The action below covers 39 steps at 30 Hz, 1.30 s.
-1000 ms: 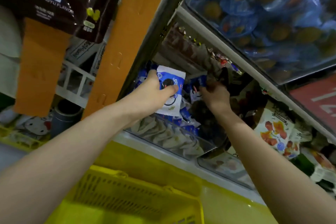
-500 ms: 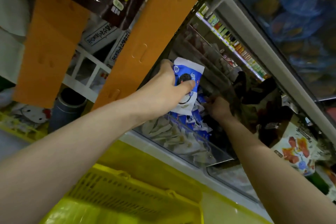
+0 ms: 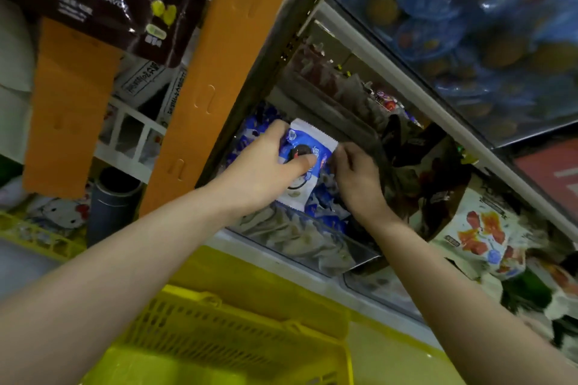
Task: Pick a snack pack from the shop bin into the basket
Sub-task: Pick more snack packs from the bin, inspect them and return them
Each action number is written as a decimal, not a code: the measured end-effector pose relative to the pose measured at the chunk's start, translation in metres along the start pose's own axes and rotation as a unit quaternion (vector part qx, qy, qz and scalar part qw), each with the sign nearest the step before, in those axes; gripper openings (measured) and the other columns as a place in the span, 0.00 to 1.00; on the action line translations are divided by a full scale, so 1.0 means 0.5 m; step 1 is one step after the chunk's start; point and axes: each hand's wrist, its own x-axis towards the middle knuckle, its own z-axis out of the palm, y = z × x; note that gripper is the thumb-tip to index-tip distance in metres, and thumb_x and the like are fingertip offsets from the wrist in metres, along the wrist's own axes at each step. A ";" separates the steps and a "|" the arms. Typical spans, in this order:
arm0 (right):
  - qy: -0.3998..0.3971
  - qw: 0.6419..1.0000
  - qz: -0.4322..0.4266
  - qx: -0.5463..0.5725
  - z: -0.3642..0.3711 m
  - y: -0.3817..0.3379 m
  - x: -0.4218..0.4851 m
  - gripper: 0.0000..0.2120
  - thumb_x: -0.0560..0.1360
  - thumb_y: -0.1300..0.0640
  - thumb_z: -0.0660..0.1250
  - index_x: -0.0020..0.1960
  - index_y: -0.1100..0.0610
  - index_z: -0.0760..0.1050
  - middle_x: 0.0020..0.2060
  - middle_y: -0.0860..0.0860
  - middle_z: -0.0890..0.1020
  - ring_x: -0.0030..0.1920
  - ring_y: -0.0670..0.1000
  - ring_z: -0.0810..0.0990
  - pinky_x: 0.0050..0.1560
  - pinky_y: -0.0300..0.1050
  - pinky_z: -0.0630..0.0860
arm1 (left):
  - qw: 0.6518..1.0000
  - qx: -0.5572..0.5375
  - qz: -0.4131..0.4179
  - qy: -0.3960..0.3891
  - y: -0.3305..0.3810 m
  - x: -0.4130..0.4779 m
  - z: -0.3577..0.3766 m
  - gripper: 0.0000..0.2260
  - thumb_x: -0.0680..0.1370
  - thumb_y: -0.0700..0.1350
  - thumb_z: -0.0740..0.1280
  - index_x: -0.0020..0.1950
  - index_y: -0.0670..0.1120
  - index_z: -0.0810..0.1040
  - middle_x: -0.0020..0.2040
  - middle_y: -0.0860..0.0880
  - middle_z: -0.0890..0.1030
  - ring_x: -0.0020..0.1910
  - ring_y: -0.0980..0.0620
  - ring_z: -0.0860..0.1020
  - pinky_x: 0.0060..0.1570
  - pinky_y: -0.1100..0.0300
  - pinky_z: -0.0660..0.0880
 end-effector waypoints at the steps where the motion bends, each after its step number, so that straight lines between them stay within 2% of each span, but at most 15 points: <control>1: -0.007 0.998 0.001 0.063 -0.008 -0.014 -0.025 0.15 0.81 0.51 0.53 0.43 0.56 0.74 0.34 0.51 0.77 0.34 0.45 0.73 0.36 0.36 0.68 | 1.000 0.004 0.004 -0.005 0.003 -0.006 0.011 0.05 0.77 0.47 0.65 0.50 0.51 0.70 0.43 0.57 0.77 0.39 0.67 0.76 0.35 0.77 0.68; 4: -0.063 0.967 0.058 0.242 -0.033 -0.039 -0.096 0.24 0.81 0.47 0.49 0.45 0.62 0.75 0.35 0.56 0.81 0.37 0.47 0.79 0.39 0.39 0.76 | 1.000 0.013 0.015 0.000 0.010 -0.022 0.046 0.06 0.76 0.46 0.67 0.47 0.54 0.70 0.42 0.59 0.76 0.38 0.68 0.75 0.36 0.79 0.68; 6: -0.061 0.944 0.081 0.315 -0.049 -0.035 -0.129 0.25 0.81 0.45 0.47 0.46 0.59 0.77 0.35 0.52 0.83 0.38 0.46 0.82 0.38 0.38 0.78 | 1.000 0.013 0.003 0.020 0.013 -0.034 0.065 0.10 0.75 0.47 0.68 0.43 0.57 0.67 0.40 0.60 0.73 0.37 0.68 0.73 0.35 0.80 0.67; 8: -0.046 0.923 0.089 0.371 -0.062 -0.025 -0.155 0.23 0.80 0.44 0.49 0.43 0.55 0.77 0.34 0.49 0.83 0.37 0.44 0.82 0.36 0.36 0.77 | 0.999 0.013 -0.013 0.031 0.011 -0.044 0.084 0.08 0.75 0.48 0.68 0.47 0.55 0.69 0.42 0.57 0.75 0.42 0.63 0.75 0.36 0.77 0.68; 11: -0.054 0.935 0.057 0.347 -0.067 -0.005 -0.185 0.16 0.78 0.52 0.60 0.45 0.66 0.74 0.37 0.61 0.79 0.40 0.49 0.77 0.41 0.41 0.74 | 0.999 0.005 -0.014 0.037 0.010 -0.069 0.109 0.06 0.75 0.44 0.68 0.45 0.52 0.71 0.39 0.58 0.77 0.38 0.69 0.77 0.34 0.77 0.69; 13: -0.058 0.929 0.035 0.364 -0.067 0.010 -0.204 0.09 0.77 0.59 0.63 0.41 0.63 0.75 0.33 0.53 0.77 0.37 0.45 0.76 0.39 0.36 0.73 | 0.999 0.001 -0.022 0.027 0.005 -0.086 0.119 0.03 0.76 0.44 0.67 0.46 0.48 0.74 0.38 0.50 0.80 0.35 0.64 0.77 0.34 0.73 0.70; 15: -0.071 0.922 0.018 0.380 -0.066 0.023 -0.221 0.06 0.77 0.61 0.63 0.44 0.59 0.77 0.34 0.47 0.80 0.36 0.42 0.77 0.38 0.33 0.73 | 0.999 -0.010 -0.038 0.030 -0.005 -0.100 0.124 0.09 0.76 0.46 0.65 0.50 0.41 0.75 0.42 0.40 0.81 0.37 0.55 0.77 0.36 0.66 0.72; 18: -0.087 0.919 0.010 0.384 -0.061 0.043 -0.247 0.08 0.76 0.58 0.64 0.45 0.63 0.76 0.36 0.53 0.78 0.37 0.44 0.76 0.37 0.36 0.73 | 0.999 0.017 -0.042 0.024 -0.018 -0.121 0.130 0.09 0.77 0.48 0.64 0.44 0.41 0.72 0.32 0.47 0.74 0.28 0.57 0.71 0.28 0.66 0.69; 22: -0.100 0.911 0.024 0.399 -0.048 0.061 -0.274 0.06 0.72 0.54 0.66 0.44 0.57 0.77 0.34 0.48 0.81 0.35 0.42 0.78 0.35 0.36 0.76 | 0.997 0.061 -0.051 -0.001 -0.041 -0.136 0.135 0.10 0.77 0.45 0.65 0.48 0.37 0.71 0.31 0.48 0.73 0.29 0.53 0.70 0.33 0.61 0.68; 24: -0.097 0.920 0.026 0.378 -0.038 0.073 -0.288 0.02 0.73 0.58 0.67 0.43 0.53 0.77 0.34 0.49 0.81 0.34 0.44 0.78 0.36 0.42 0.78 | 0.994 0.092 -0.059 -0.015 -0.051 -0.145 0.141 0.07 0.76 0.43 0.65 0.45 0.39 0.71 0.30 0.49 0.72 0.30 0.52 0.70 0.34 0.58 0.68; 26: -0.092 0.939 0.019 0.331 -0.031 0.079 -0.299 0.06 0.74 0.59 0.67 0.42 0.49 0.77 0.34 0.48 0.81 0.35 0.45 0.78 0.40 0.50 0.79 | 0.989 0.134 -0.059 -0.019 -0.061 -0.155 0.148 0.06 0.76 0.42 0.65 0.42 0.44 0.70 0.28 0.52 0.72 0.28 0.53 0.70 0.31 0.60 0.67; 29: -0.080 0.962 -0.002 0.260 -0.029 0.078 -0.306 0.08 0.74 0.60 0.68 0.42 0.47 0.76 0.36 0.45 0.81 0.38 0.41 0.79 0.42 0.41 0.78 | 0.984 0.167 -0.064 -0.010 -0.070 -0.163 0.153 0.07 0.78 0.44 0.63 0.40 0.46 0.71 0.27 0.52 0.72 0.26 0.57 0.71 0.28 0.65 0.67; 32: -0.064 0.968 0.003 0.243 -0.033 0.075 -0.309 0.04 0.73 0.60 0.69 0.44 0.52 0.79 0.39 0.47 0.82 0.40 0.43 0.80 0.44 0.42 0.78 | 0.983 0.164 -0.077 -0.003 -0.072 -0.160 0.156 0.12 0.79 0.47 0.61 0.36 0.47 0.70 0.25 0.55 0.70 0.26 0.60 0.68 0.29 0.66 0.64; 36: -0.010 0.986 -0.075 0.150 -0.044 0.068 -0.319 0.03 0.72 0.60 0.70 0.45 0.55 0.80 0.38 0.44 0.78 0.42 0.40 0.77 0.43 0.29 0.72 | 0.986 0.055 -0.158 0.002 -0.069 -0.164 0.162 0.13 0.79 0.48 0.61 0.34 0.47 0.70 0.31 0.51 0.72 0.33 0.54 0.72 0.37 0.56 0.69; 39: -0.011 0.984 -0.049 0.173 -0.052 0.070 -0.320 0.03 0.73 0.60 0.69 0.45 0.54 0.81 0.38 0.44 0.80 0.42 0.42 0.78 0.44 0.32 0.74 | 0.982 -0.005 -0.189 -0.016 -0.060 -0.171 0.161 0.09 0.78 0.49 0.63 0.40 0.48 0.75 0.35 0.49 0.77 0.32 0.57 0.75 0.33 0.65 0.72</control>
